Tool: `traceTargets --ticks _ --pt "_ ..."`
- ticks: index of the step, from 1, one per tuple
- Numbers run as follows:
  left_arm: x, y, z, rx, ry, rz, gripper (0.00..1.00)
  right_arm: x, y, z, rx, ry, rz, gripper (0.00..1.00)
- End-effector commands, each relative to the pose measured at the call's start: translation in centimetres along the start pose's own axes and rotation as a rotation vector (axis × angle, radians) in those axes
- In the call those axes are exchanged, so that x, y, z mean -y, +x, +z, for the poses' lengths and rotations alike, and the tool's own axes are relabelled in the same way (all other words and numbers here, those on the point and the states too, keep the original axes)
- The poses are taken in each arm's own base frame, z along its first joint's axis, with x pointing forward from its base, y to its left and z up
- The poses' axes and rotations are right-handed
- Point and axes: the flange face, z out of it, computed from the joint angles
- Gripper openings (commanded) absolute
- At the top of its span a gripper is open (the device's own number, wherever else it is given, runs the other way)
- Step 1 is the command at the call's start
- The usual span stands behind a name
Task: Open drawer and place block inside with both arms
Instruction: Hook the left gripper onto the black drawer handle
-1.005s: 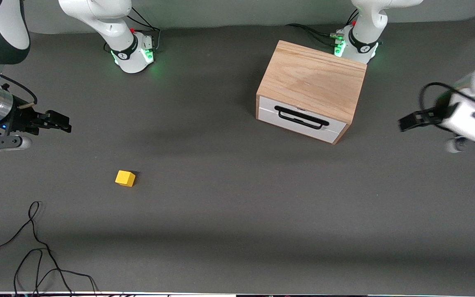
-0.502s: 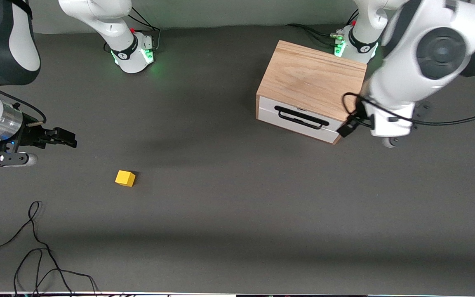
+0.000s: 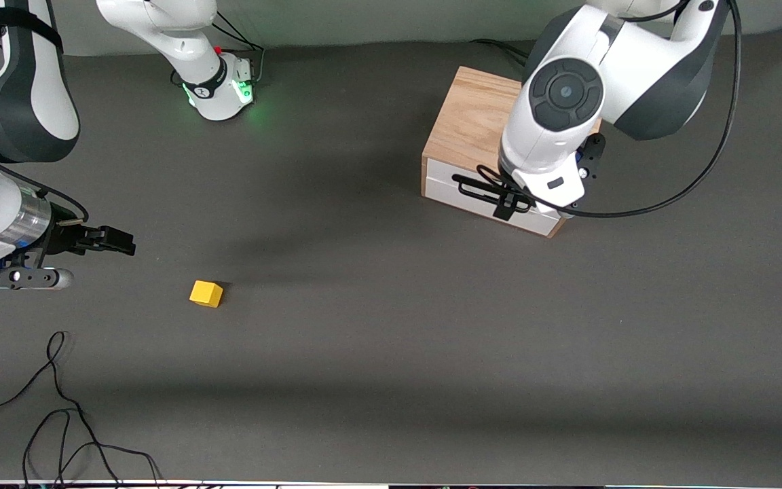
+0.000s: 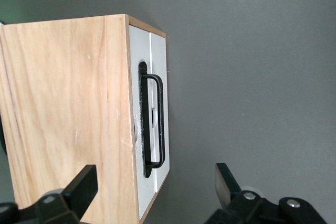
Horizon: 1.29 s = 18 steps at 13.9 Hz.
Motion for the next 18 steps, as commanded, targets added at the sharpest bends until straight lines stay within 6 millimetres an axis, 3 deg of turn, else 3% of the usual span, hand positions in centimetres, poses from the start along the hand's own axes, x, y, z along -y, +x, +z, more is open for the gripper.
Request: traceTargets --ticks 1,5,9,18 --pt "-0.6 -0.1 2.4 0.009 0.061 -0.032 1.0 0.6 0.3 -0.1 -0.018 -0.004 0.02 1.0" --pt "-3.6 0.6 8.0 0.018 0.127 -0.04 1.0 0.7 0.3 -0.3 -0.021 -0.004 0.017 1.0" --pt "-4.3 0.8 13.4 0.012 0.105 -0.046 1.0 0.8 0.4 -0.4 -0.023 -0.004 0.015 1.0" --pt "-5.6 -0.1 20.2 0.003 0.128 -0.05 1.0 0.8 0.3 -0.1 -0.015 0.003 0.018 1.0"
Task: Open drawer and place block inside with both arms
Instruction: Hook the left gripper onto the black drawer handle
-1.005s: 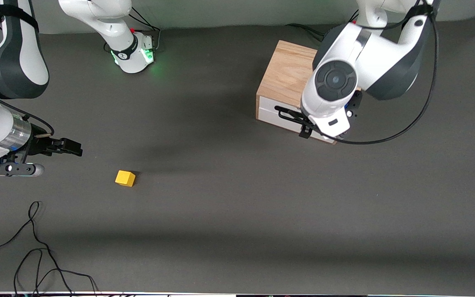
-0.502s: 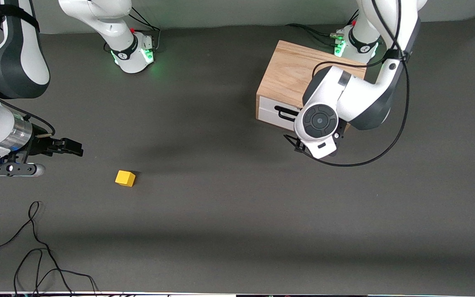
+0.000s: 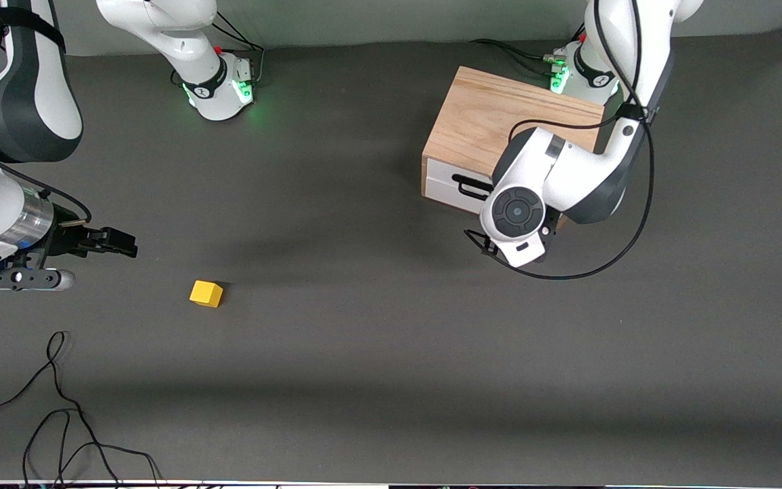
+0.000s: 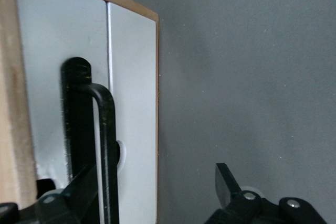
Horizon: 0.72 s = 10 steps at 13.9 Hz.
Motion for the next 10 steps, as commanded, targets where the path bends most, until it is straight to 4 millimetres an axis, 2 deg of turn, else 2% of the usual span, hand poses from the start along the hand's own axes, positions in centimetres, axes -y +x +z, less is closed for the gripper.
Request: traceTargets --ticks 1,6,10 --pt "0.2 -0.8 2.0 -0.008 0.003 -0.014 1.0 0.3 0.1 -0.1 -0.005 0.002 0.023 1.0" --pt "0.1 -1.1 3.4 -0.014 0.022 -0.007 1.0 0.4 0.1 -0.1 -0.005 0.003 0.025 1.0" --pt "0.3 -1.2 2.5 -0.016 0.03 -0.04 1.0 0.4 0.1 -0.1 -0.005 0.003 0.023 1.0"
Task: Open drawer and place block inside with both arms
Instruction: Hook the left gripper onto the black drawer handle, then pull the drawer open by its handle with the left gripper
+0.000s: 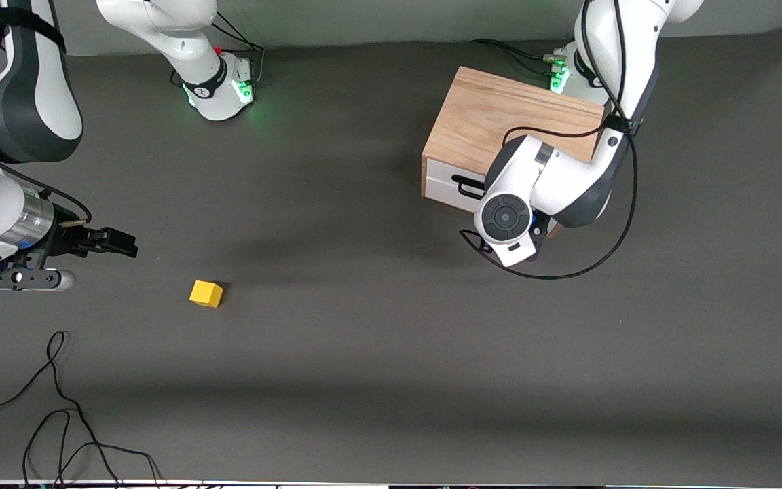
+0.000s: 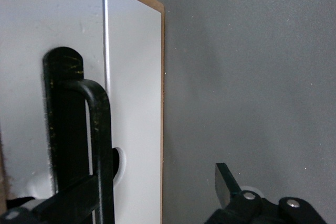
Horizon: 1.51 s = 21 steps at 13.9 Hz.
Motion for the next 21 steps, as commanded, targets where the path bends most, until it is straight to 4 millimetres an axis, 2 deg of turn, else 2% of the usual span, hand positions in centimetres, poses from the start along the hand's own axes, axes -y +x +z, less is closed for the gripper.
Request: traceTargets --ticks 1,7,12,19,21 --pt "0.3 -0.7 -0.6 -0.008 0.008 -0.031 1.0 0.3 0.1 -0.1 -0.006 0.003 0.023 1.0" --pt "0.5 -0.6 -0.5 -0.017 0.032 -0.056 1.0 0.3 0.2 0.0 -0.004 0.003 0.023 1.0" --pt "-0.7 -0.2 -0.4 -0.025 -0.026 -0.022 1.0 0.3 0.2 0.0 -0.004 0.003 0.023 1.0" --pt "-3.2 -0.2 -3.4 -0.02 -0.141 -0.005 1.0 0.3 0.1 -0.1 -0.006 0.003 0.023 1.0" --pt "-4.3 -0.1 -3.5 -0.017 -0.169 -0.004 1.0 0.3 0.2 -0.1 -0.006 0.003 0.023 1.0"
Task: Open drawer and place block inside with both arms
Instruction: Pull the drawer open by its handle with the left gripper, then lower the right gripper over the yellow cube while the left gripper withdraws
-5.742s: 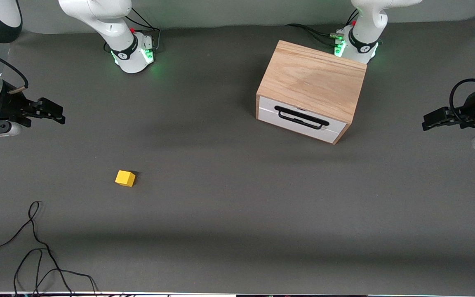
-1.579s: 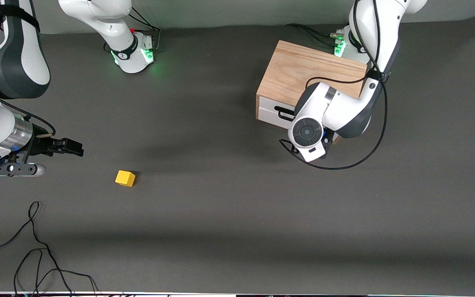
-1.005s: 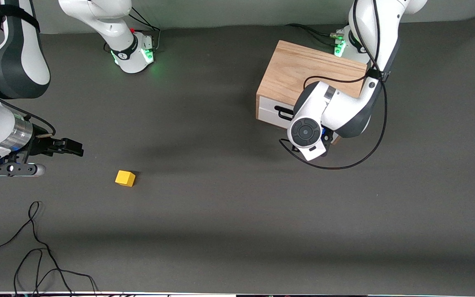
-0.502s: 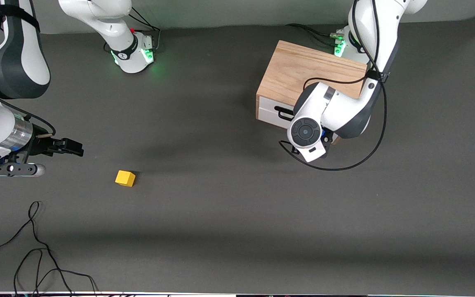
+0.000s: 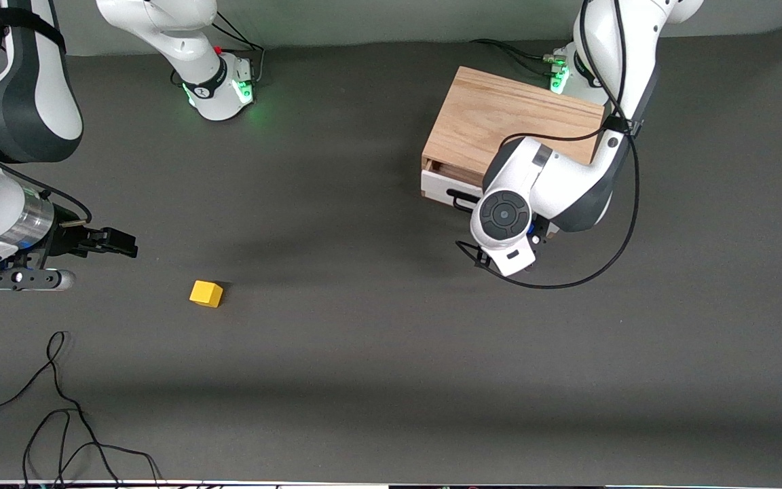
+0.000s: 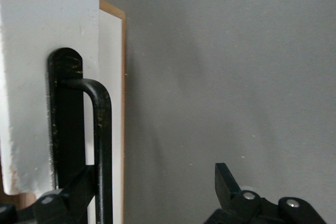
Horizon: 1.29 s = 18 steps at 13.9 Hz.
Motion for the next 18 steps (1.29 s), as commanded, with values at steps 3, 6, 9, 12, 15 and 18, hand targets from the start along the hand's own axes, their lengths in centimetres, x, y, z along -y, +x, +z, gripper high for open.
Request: traceTargets --ticks 3,6,9,12,15,18 --pt "-3.3 0.0 -0.8 -0.018 -0.109 0.037 1.0 0.4 0.2 -0.2 -0.009 0.004 0.021 1.0" --pt "-4.7 -0.3 -1.1 -0.012 -0.159 0.041 1.0 0.8 0.1 -0.1 -0.006 0.004 0.015 1.0" --pt "-5.9 -0.5 -1.6 -0.001 -0.196 0.039 1.0 0.7 0.2 0.0 -0.006 0.004 0.016 1.0" --pt "-7.1 -0.4 -2.6 0.002 -0.238 0.038 1.0 0.8 1.5 1.8 -0.021 0.007 0.014 1.0" --pt "-8.0 0.2 -3.6 0.013 -0.31 0.023 1.0 0.9 1.9 3.0 -0.009 0.007 0.013 1.0" --pt "-8.6 0.9 -4.6 0.02 -0.379 0.011 1.0 0.8 2.2 6.3 -0.022 0.01 0.018 1.0"
